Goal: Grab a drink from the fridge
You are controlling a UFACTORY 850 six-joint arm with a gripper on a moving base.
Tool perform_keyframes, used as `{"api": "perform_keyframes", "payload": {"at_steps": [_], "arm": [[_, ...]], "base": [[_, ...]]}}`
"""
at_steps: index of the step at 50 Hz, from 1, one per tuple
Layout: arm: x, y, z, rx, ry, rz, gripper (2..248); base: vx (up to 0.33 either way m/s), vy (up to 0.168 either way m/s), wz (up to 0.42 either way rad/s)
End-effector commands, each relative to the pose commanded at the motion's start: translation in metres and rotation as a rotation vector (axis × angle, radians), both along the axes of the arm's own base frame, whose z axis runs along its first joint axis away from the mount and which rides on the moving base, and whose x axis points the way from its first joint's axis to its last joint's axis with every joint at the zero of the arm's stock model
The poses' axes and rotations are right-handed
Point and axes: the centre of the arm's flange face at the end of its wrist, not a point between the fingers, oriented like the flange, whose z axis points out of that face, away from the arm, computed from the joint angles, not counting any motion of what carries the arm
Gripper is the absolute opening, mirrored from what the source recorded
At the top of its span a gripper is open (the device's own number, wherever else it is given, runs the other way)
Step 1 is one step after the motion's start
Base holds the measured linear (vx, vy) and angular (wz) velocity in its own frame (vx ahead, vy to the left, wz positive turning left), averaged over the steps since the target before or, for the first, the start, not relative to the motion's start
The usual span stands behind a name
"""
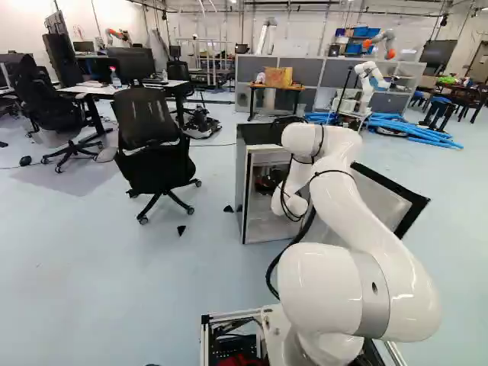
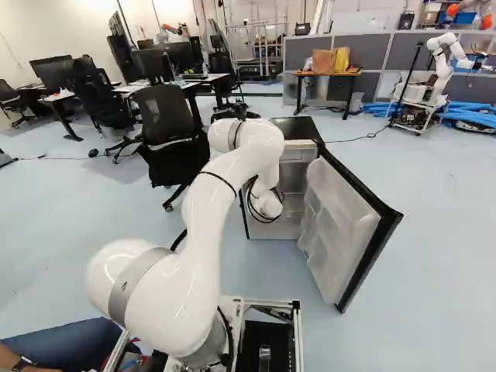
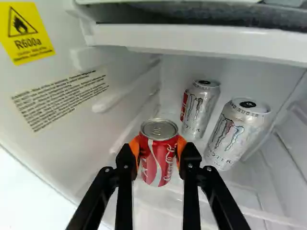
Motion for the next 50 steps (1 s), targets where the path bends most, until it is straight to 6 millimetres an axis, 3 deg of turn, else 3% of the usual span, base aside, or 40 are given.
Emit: {"api": "perform_keyframes", "payload": {"at_steps": [50], "arm": [[-0.093, -0.005, 0.093, 0.030, 0.093, -0.249, 96]], "base": [[0.000, 0.000, 0.000]]}}
